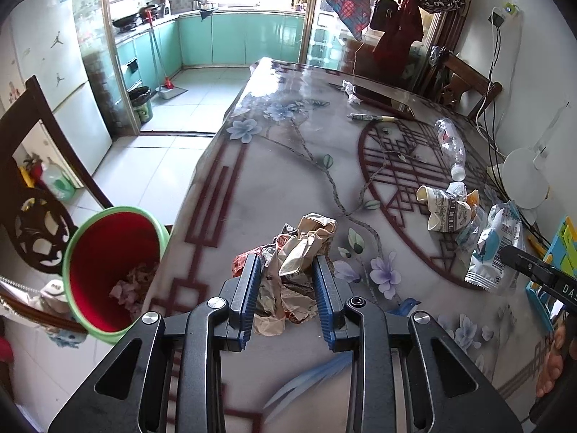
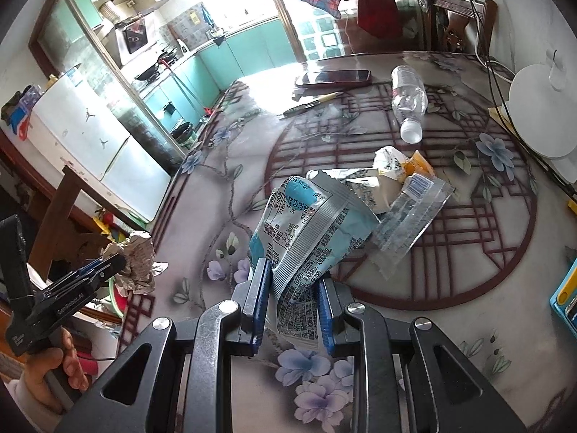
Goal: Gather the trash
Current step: 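Carry the tissue pile and blue-white wrapper over the red bucket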
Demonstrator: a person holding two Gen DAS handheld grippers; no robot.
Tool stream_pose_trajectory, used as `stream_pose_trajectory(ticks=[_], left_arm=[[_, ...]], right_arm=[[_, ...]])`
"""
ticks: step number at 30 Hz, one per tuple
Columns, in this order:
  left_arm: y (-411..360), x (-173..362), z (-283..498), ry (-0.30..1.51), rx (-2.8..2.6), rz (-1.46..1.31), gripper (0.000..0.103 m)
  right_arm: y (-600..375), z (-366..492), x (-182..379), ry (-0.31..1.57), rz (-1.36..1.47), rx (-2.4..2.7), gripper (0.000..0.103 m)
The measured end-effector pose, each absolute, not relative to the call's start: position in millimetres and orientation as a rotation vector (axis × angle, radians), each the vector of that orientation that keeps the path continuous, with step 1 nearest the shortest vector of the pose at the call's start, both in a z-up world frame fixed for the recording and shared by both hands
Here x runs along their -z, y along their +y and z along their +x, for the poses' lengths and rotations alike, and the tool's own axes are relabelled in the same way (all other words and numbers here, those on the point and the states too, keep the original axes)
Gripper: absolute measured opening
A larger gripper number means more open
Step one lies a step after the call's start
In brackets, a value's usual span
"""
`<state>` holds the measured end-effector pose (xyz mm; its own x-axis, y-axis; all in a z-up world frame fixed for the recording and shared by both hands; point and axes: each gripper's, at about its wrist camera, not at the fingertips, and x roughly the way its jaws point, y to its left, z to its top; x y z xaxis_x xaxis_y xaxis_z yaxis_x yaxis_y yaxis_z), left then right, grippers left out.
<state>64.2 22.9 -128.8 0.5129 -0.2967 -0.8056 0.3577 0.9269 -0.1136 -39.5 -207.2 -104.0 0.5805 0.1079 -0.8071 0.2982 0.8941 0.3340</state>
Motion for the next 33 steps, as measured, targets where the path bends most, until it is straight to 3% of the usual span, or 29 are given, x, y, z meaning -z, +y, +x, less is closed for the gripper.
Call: stream_pose_trajectory(ticks=[18, 33], left_arm=[[81, 128, 86, 0.948, 0.377, 0.044, 0.028], [174, 146, 122, 0.972, 0.243, -0.018, 0.028]], right_arm=[[-152, -8, 96, 0.952, 0.426, 0.088, 0.022], [-57, 66, 87, 0.942, 0.348, -0.052, 0.022]])
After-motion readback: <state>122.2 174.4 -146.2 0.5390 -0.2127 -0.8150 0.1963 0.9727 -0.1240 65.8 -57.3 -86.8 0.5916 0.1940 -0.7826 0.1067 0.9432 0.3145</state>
